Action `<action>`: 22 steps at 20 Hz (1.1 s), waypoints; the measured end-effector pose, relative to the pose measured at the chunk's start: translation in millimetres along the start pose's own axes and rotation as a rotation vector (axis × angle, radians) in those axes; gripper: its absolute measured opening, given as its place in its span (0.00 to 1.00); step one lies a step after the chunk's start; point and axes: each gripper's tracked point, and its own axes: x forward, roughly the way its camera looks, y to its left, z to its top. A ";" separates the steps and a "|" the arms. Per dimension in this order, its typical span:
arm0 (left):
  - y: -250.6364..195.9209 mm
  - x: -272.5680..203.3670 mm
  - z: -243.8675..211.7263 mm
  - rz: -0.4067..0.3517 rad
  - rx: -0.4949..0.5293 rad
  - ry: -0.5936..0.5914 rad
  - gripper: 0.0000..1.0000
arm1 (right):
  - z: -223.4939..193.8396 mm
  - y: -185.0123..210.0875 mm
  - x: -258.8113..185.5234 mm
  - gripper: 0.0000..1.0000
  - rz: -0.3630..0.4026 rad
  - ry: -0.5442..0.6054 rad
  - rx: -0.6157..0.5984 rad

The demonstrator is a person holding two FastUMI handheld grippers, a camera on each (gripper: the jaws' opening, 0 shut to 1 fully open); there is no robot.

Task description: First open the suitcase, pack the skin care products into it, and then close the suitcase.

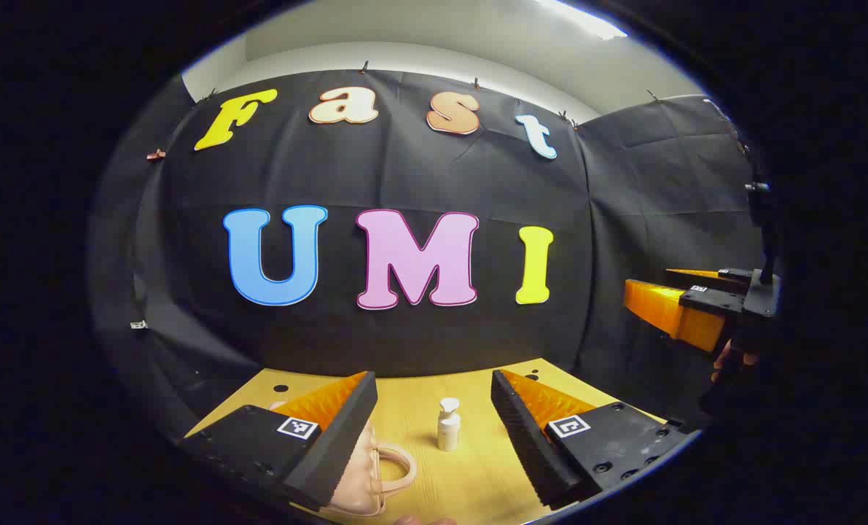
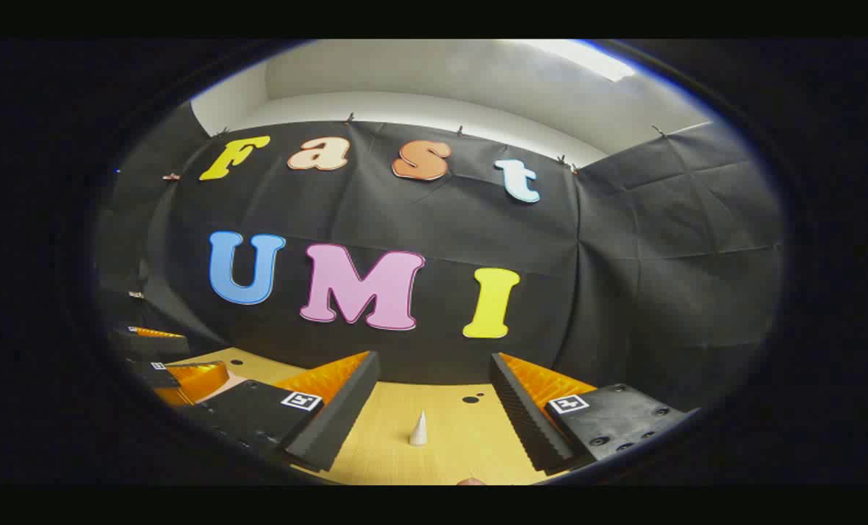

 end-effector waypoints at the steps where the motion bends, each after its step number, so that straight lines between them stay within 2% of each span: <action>1: 2.6 -0.2 0.1 0.001 0.006 0.004 0.99 | 0.2 1.2 0.0 0.96 0.000 0.001 0.003; 7: 5.9 -0.4 -1.9 -0.007 0.011 0.015 0.99 | 8.7 8.8 -0.6 0.96 0.014 -0.020 -0.007; 16: 10.9 1.1 -3.0 0.001 0.007 0.014 0.99 | -4.3 8.5 -8.8 0.96 0.012 0.010 -0.007; 20: -2.5 13.7 -44.8 -0.048 -0.093 0.139 0.99 | -9.0 11.2 -10.8 0.95 0.017 0.020 0.014; 22: 2.5 30.1 -68.0 -0.037 -0.109 0.194 0.99 | -7.9 9.1 -12.5 0.96 0.018 0.006 0.005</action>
